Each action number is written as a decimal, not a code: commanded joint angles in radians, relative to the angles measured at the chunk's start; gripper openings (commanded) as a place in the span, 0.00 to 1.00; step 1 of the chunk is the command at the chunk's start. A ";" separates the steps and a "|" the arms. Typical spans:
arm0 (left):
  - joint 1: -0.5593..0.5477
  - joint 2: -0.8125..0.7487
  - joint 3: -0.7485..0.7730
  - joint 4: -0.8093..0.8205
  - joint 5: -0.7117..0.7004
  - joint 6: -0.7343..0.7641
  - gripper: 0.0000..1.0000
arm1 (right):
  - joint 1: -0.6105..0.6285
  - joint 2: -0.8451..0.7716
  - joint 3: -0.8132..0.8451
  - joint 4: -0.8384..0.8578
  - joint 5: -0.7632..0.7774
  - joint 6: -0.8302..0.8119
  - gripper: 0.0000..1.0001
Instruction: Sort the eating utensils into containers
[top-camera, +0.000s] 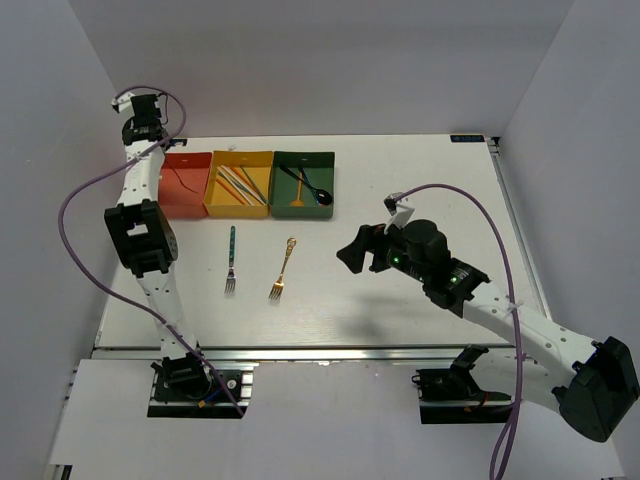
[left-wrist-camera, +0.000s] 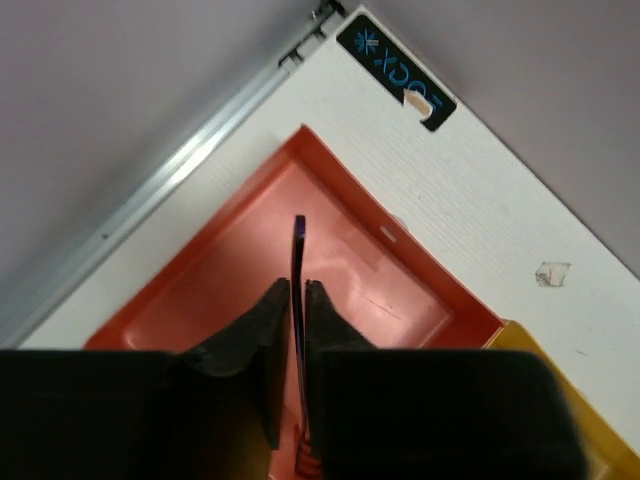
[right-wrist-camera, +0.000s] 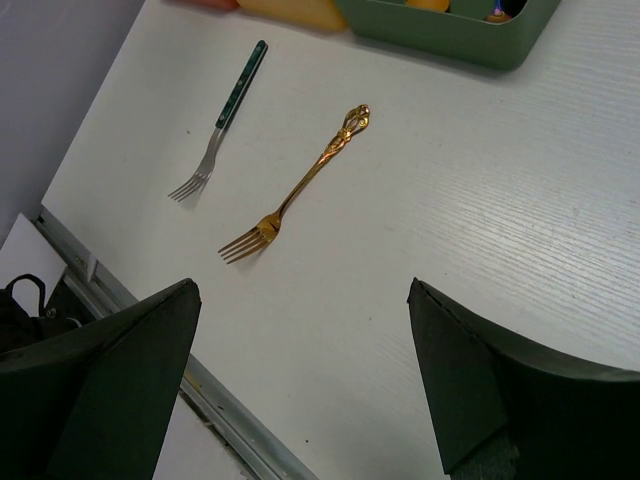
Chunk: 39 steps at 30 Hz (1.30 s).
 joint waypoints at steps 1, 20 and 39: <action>-0.003 -0.011 -0.017 0.040 0.053 -0.009 0.25 | -0.002 -0.015 -0.009 0.054 -0.021 -0.022 0.89; -0.294 -0.566 -0.492 -0.044 0.099 -0.078 0.98 | -0.002 0.057 0.019 0.042 0.001 -0.022 0.89; -0.496 -0.795 -1.302 0.148 0.100 -0.155 0.80 | -0.002 -0.046 -0.058 -0.003 -0.039 -0.030 0.89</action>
